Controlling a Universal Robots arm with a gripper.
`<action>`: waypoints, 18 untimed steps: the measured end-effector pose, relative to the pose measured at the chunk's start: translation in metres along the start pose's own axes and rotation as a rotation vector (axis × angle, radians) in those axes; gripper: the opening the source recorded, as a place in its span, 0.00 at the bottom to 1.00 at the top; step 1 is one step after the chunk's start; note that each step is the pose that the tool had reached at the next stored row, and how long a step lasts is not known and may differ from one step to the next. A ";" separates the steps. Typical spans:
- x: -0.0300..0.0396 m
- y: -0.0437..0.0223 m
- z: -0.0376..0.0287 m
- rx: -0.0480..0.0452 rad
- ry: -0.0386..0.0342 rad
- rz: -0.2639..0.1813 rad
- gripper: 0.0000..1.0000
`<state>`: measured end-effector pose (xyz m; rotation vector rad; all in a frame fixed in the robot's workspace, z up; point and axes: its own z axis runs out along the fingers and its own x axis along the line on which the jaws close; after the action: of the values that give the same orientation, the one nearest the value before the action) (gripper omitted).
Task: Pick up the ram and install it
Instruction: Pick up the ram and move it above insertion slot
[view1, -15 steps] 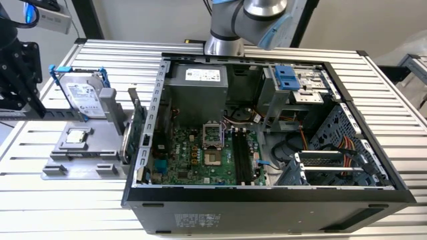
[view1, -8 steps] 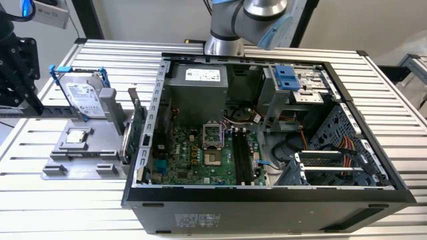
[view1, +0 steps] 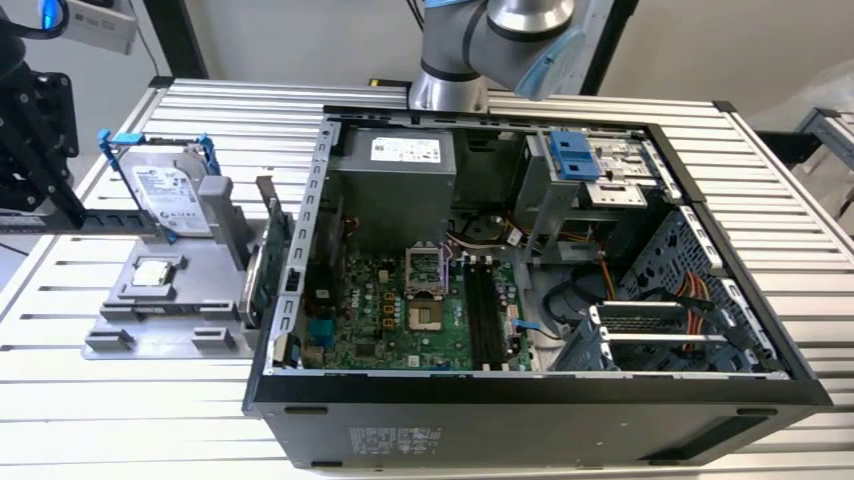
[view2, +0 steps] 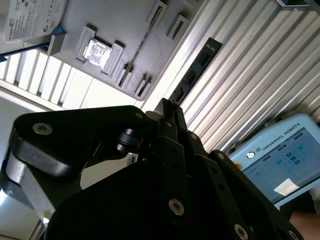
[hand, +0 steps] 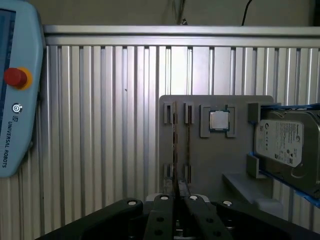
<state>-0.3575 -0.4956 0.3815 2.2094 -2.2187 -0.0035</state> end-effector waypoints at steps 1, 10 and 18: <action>0.0000 0.0000 -0.0001 0.0000 0.0000 0.000 0.00; 0.0000 -0.0041 -0.0002 -0.0001 0.0001 0.000 0.00; -0.0001 -0.0170 -0.0003 0.0000 -0.0001 0.000 0.00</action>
<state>-0.3405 -0.4956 0.3816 2.2094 -2.2187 -0.0036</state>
